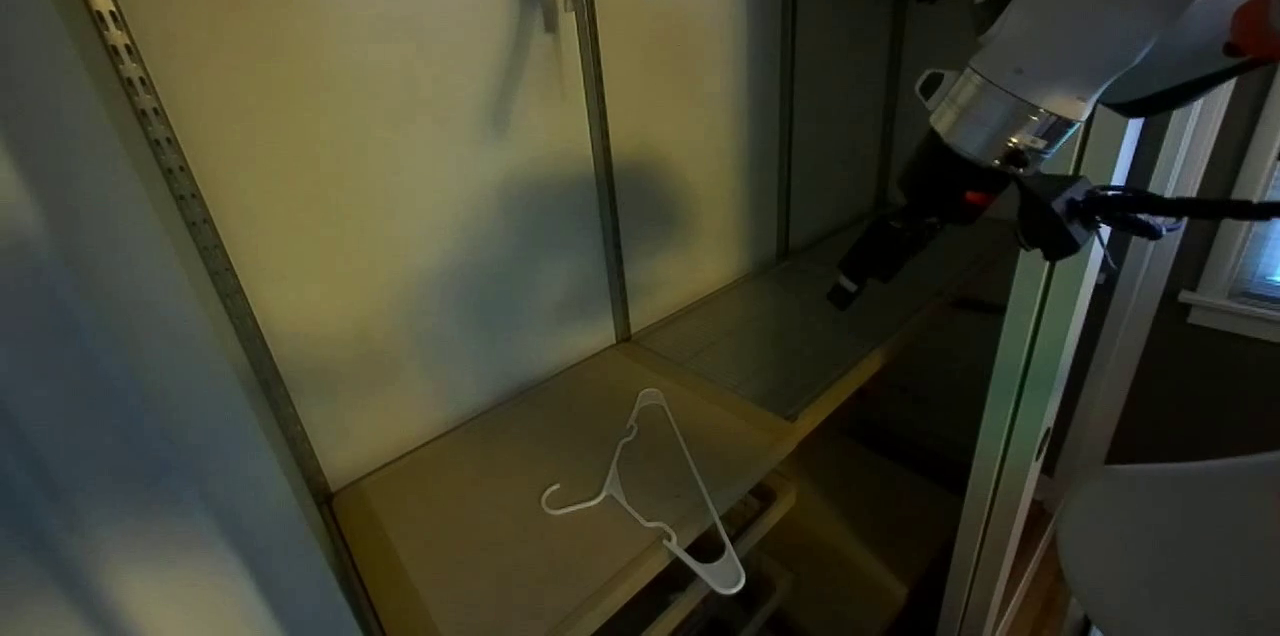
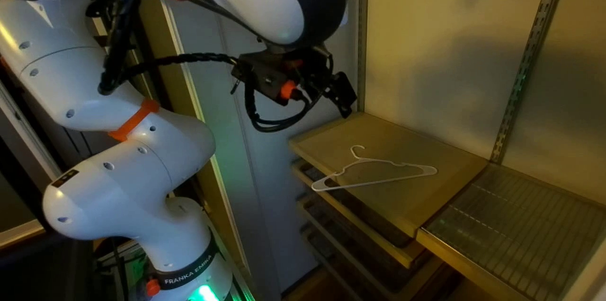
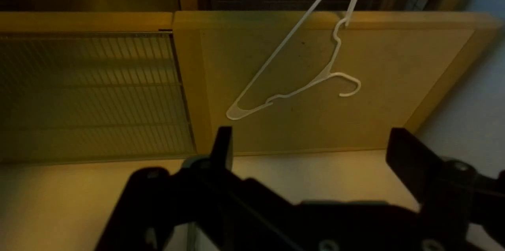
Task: Remove one hanger from the rail.
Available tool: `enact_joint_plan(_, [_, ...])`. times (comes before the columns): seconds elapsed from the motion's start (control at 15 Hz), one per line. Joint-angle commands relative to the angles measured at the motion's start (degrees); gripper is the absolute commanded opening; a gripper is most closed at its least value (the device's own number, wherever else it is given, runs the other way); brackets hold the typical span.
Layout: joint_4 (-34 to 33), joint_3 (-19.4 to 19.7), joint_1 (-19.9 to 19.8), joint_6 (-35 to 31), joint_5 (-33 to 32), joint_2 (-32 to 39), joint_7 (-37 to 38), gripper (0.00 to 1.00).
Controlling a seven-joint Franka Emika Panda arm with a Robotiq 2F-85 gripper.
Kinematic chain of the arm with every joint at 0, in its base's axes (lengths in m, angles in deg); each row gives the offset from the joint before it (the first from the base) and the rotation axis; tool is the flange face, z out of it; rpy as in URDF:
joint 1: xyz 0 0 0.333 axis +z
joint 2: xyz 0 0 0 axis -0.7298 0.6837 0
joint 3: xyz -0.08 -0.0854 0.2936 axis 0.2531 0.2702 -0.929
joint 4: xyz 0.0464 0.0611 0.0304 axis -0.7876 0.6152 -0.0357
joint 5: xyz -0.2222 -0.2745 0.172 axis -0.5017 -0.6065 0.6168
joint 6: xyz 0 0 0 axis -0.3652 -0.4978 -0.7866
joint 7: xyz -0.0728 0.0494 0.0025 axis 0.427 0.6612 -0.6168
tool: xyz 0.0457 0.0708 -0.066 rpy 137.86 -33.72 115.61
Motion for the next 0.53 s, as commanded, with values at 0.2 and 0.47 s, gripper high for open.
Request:
enact_joint_plan(0.2, [-3.09, 2.15, 5.09, 2.26, -2.37, 0.20, 16.05, 1.00])
enact_joint_plan(0.47, [-6.02, 1.62, 5.66, 2.09, -3.21, -2.60, 21.33, 1.00])
